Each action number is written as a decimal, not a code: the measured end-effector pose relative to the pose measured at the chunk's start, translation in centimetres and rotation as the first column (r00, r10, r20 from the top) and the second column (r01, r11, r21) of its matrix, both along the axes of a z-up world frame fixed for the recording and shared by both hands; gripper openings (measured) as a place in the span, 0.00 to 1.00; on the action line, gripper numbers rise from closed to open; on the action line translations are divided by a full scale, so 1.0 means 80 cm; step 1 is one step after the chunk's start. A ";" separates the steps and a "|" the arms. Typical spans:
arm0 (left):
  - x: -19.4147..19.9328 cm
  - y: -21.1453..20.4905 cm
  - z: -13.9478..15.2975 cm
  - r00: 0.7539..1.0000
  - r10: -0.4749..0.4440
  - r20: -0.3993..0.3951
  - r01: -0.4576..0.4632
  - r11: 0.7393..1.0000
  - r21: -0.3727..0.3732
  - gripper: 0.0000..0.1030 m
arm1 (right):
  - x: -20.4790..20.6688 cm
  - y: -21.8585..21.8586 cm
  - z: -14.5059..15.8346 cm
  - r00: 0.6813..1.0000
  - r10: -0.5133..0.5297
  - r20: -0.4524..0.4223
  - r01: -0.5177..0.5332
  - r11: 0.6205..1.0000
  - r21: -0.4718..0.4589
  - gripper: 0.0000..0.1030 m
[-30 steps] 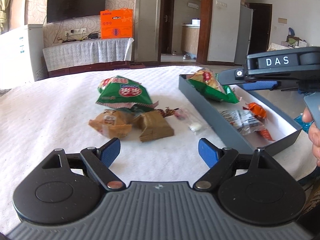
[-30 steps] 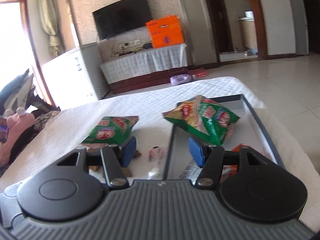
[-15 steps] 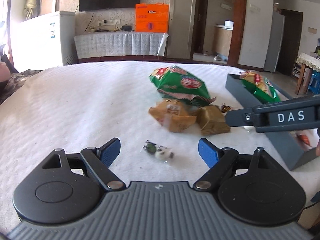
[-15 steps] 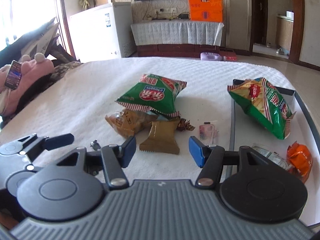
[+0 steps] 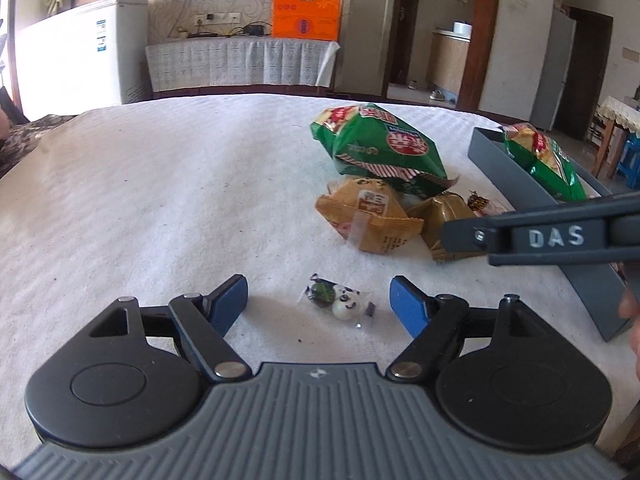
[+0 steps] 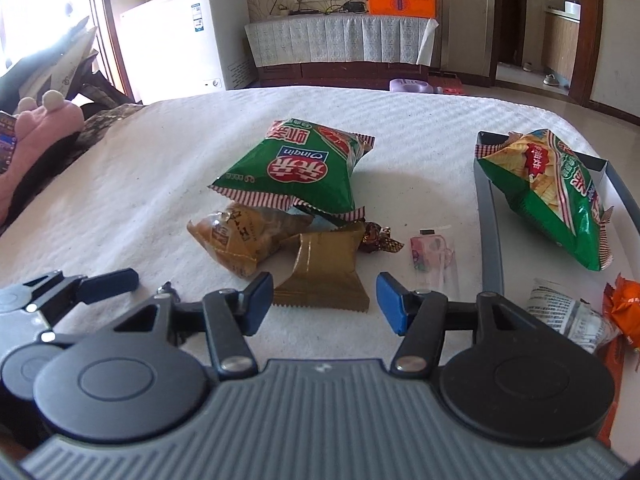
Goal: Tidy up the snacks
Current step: 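Grasp small white-green candy with left tool while right tool grasps tan square packet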
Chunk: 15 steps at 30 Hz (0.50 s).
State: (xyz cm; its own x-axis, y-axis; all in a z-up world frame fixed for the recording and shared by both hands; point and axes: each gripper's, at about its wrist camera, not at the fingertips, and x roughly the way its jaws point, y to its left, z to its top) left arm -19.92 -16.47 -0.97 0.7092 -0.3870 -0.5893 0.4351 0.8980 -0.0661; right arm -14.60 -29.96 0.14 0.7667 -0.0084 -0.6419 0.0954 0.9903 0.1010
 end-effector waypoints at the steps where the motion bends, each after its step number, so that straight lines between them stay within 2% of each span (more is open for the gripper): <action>1: 0.000 -0.002 -0.001 1.000 -0.004 0.004 0.004 1.000 0.006 0.79 | 0.003 0.000 -0.001 1.000 -0.009 -0.004 0.009 1.000 -0.003 0.58; 5: 0.002 -0.006 -0.001 1.000 -0.013 0.006 0.013 1.000 0.004 0.78 | 0.014 0.001 -0.008 1.000 -0.022 -0.018 0.022 1.000 0.007 0.56; 8: 0.001 -0.006 -0.001 1.000 -0.019 0.010 0.019 1.000 0.003 0.69 | 0.020 0.005 -0.011 1.000 -0.011 -0.029 0.011 1.000 -0.004 0.54; 11: -0.002 -0.006 -0.002 0.999 -0.025 0.022 0.025 1.000 0.012 0.59 | 0.021 0.011 -0.012 0.999 0.011 -0.034 -0.012 0.999 -0.029 0.49; 13: -0.002 -0.005 -0.001 1.000 -0.024 0.021 0.023 1.000 0.003 0.44 | 0.019 0.011 -0.010 0.999 0.019 -0.034 -0.020 1.000 -0.023 0.48; 15: -0.001 -0.003 0.000 1.000 -0.021 0.014 0.021 1.000 -0.011 0.40 | 0.014 0.008 -0.007 0.999 0.024 -0.033 -0.025 1.000 -0.013 0.47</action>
